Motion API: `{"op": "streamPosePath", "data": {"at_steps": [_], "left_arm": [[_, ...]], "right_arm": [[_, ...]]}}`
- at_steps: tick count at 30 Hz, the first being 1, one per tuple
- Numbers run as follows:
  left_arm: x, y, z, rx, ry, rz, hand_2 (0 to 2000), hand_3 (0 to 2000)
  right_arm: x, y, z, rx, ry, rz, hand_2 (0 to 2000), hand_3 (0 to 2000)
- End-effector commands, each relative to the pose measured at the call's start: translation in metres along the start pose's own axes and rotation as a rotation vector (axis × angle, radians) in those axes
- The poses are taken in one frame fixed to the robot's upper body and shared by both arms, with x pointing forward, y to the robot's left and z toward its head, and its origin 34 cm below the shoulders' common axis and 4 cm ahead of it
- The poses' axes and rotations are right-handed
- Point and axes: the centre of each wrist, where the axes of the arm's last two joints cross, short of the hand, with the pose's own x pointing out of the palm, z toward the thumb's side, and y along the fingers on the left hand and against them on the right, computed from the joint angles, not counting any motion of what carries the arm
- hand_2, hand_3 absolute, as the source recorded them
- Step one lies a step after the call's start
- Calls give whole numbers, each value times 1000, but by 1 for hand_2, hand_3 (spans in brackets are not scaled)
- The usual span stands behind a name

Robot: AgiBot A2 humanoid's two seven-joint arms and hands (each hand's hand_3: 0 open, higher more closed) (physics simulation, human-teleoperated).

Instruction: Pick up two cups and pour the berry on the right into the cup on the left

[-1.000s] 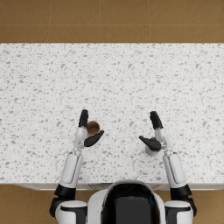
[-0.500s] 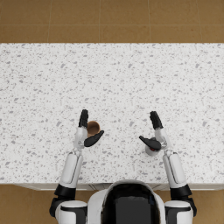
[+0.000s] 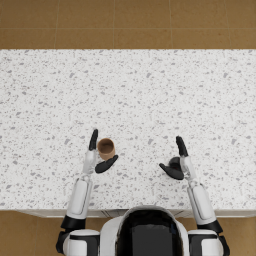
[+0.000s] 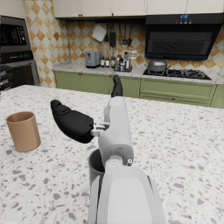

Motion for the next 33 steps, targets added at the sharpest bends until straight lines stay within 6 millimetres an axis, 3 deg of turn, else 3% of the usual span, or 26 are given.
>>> {"op": "streamPosePath", "data": {"at_steps": [1, 8, 15, 21, 26, 33], "left_arm": [[-4, -9, -4, -27, 32, 9, 0, 0], [-7, -23, -30, -136, 74, 22, 0, 0], [-5, -22, -49, -199, 55, 33, 0, 0], [-6, -15, -64, -237, 34, 56, 0, 0], [-8, -14, -75, -276, 20, 79, 0, 0], [-7, -11, -94, -335, -2, 96, 0, 0]], "right_arm": [[-3, 14, 3, 12, 53, -1, 0, 0], [-16, 39, -3, 81, 154, -46, 0, 0], [-31, 50, -31, 202, 155, -111, 0, 0], [-33, 53, -50, 268, 135, -132, 0, 0], [-23, 54, -55, 284, 111, -106, 0, 0], [-20, 47, -69, 308, 80, -119, 0, 0]]}}
